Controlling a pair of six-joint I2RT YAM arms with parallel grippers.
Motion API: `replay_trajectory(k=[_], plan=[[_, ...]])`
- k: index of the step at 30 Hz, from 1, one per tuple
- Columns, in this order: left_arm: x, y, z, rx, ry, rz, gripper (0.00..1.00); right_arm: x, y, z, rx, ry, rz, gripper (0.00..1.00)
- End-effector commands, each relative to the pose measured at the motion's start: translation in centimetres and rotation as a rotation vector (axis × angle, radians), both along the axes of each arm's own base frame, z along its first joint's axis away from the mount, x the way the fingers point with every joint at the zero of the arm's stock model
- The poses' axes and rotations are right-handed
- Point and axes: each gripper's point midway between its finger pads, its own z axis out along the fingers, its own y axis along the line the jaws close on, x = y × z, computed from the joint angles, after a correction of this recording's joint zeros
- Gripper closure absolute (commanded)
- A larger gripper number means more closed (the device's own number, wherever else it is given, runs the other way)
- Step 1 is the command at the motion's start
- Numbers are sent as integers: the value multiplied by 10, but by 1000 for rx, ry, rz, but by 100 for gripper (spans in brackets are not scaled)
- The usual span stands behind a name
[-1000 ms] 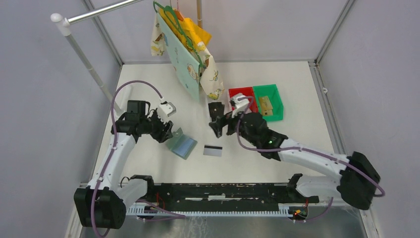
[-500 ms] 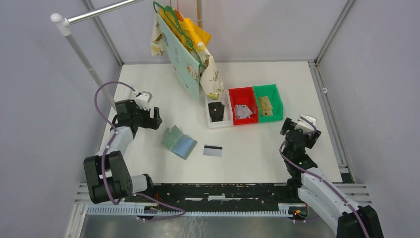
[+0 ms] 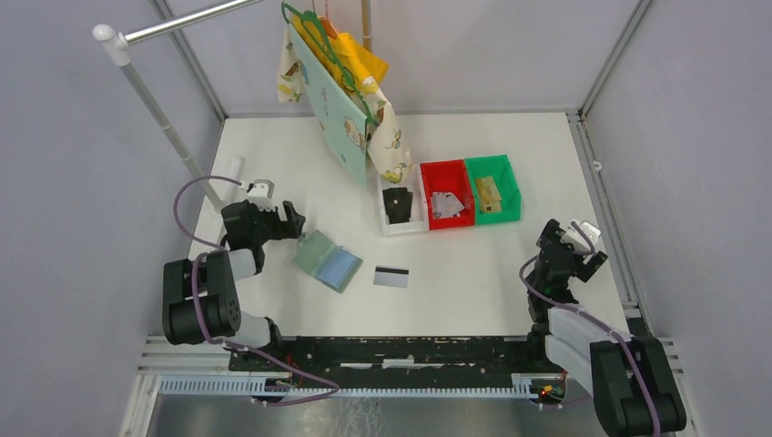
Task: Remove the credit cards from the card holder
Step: Reset both arms
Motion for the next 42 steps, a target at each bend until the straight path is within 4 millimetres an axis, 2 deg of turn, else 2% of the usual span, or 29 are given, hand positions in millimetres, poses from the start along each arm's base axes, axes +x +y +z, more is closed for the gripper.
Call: replay_trajectory(k=[1, 6, 9, 12, 13, 15, 16, 17, 18, 20, 21, 23, 42], plan=[[27, 11, 46, -15, -252, 78, 6, -9, 7, -8, -26, -72, 93, 2], [29, 23, 52, 0, -339, 156, 5, 8, 21, -3, -62, -69, 206, 2], [24, 18, 52, 35, -369, 172, 0, 12, 26, 1, -98, -71, 254, 2], [26, 1, 43, 168, -357, 165, 0, 28, 44, 1, -140, -25, 387, 2], [26, 2, 42, 174, -349, 178, 0, 27, 50, 4, -161, -41, 422, 2], [20, 18, 35, 149, -362, 268, 0, 25, 65, 6, -206, -41, 518, 2], [21, 17, 45, 134, -412, 244, 0, 22, 71, 4, -229, -32, 560, 2], [20, 12, 43, 134, -395, 202, 0, 18, 71, 20, -262, -97, 558, 2], [18, 9, 38, 134, -375, 182, 0, 17, 69, 25, -269, -109, 538, 2], [21, 9, 41, 114, -393, 178, 0, 37, 69, -4, -216, 29, 523, 2], [21, 10, 40, 115, -383, 178, 0, 43, 66, -7, -198, 42, 519, 2], [22, 10, 40, 115, -383, 177, 0, 41, 61, -3, -181, 4, 508, 2], [21, 10, 41, 114, -387, 178, 0, 42, 64, -5, -182, 14, 523, 2]])
